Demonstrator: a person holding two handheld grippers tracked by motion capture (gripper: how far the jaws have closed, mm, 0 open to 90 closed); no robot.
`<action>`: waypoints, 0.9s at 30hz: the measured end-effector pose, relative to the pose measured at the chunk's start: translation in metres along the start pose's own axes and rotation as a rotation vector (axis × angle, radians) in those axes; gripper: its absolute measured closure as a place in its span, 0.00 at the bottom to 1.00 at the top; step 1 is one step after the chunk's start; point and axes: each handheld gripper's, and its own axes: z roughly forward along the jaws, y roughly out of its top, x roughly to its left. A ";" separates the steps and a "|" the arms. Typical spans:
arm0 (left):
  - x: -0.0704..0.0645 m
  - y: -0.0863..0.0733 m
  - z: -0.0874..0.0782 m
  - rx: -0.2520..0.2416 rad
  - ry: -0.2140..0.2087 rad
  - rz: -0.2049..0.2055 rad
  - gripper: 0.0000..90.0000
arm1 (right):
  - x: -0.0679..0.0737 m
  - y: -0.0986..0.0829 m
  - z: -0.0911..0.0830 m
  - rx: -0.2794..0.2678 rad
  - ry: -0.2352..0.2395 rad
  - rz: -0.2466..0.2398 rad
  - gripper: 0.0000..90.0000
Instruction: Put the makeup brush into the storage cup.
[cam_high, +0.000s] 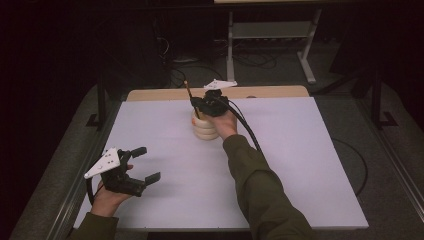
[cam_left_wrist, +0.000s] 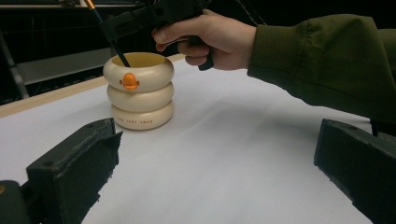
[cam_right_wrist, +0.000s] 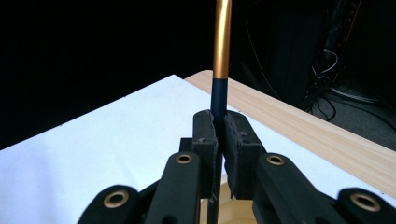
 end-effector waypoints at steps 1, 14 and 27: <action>0.000 0.000 0.000 0.001 0.000 0.001 0.00 | 0.000 0.000 0.000 0.003 -0.001 -0.002 0.92; 0.000 0.000 0.000 0.002 -0.002 0.001 0.00 | 0.001 -0.003 0.004 0.022 -0.003 -0.003 0.92; 0.000 0.000 0.000 0.002 -0.004 0.001 0.00 | 0.000 -0.003 0.004 0.031 -0.027 -0.003 0.71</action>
